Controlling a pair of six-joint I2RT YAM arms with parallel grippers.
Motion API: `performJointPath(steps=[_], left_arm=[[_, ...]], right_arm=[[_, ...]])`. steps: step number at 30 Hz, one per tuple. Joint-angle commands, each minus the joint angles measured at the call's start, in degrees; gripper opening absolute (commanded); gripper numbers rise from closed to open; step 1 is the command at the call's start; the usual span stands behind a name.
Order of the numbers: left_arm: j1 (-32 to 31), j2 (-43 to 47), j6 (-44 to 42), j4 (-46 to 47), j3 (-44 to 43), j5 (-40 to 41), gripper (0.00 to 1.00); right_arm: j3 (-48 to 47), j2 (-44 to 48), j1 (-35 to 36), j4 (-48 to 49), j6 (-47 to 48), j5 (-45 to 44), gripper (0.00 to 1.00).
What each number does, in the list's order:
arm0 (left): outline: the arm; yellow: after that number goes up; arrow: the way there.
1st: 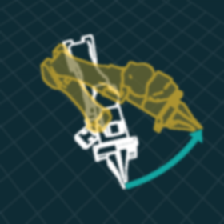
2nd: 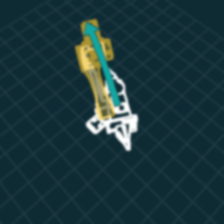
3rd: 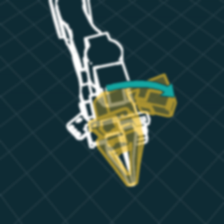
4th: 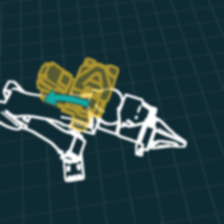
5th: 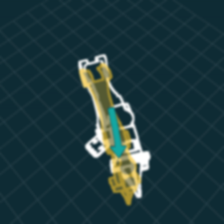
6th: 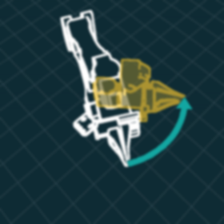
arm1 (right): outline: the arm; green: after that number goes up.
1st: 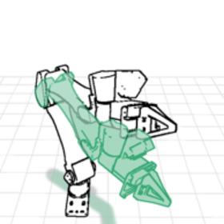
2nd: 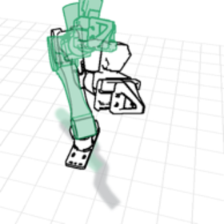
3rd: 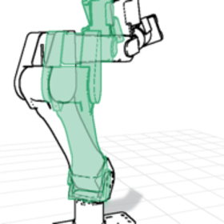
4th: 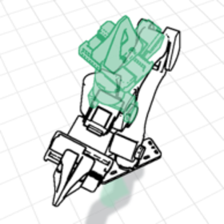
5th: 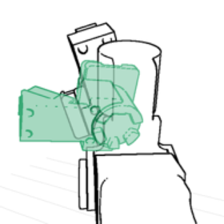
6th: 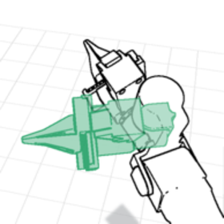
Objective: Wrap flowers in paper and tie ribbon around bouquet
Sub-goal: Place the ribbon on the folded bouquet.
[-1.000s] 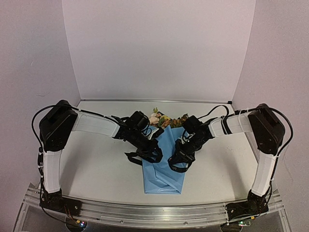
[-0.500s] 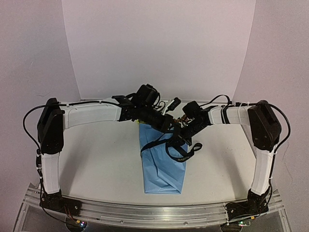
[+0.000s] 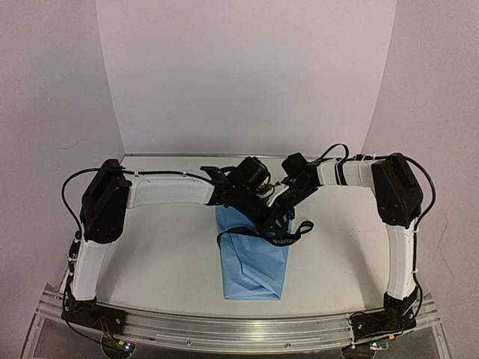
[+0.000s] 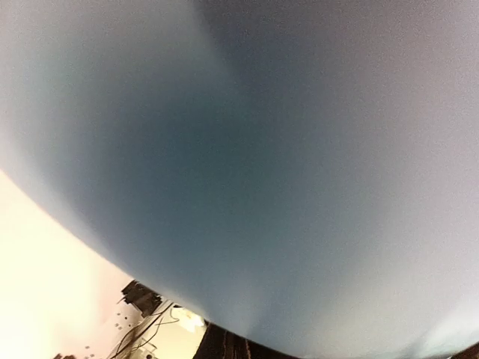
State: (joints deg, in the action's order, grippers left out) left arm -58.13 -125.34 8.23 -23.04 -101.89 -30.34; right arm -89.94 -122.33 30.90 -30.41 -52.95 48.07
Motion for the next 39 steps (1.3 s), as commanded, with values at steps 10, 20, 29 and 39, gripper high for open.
performJointPath(steps=[10,20,29,39], left_arm=[[-4.4,-1.4,-4.3,2.8,-0.6,17.1,0.38],[-3.2,14.1,1.9,19.8,16.5,19.1,0.82],[3.5,23.8,9.8,25.2,28.0,12.4,0.77],[9.3,13.9,6.8,11.0,18.1,10.4,0.65]], right_arm=[[-6.6,1.4,1.4,-3.6,3.2,3.7,0.18],[-3.3,9.4,-0.9,-4.6,5.1,1.2,0.57],[1.8,14.8,-1.9,-5.7,11.3,-1.9,0.63],[19.2,28.7,1.9,-6.0,34.9,-15.1,0.59]])
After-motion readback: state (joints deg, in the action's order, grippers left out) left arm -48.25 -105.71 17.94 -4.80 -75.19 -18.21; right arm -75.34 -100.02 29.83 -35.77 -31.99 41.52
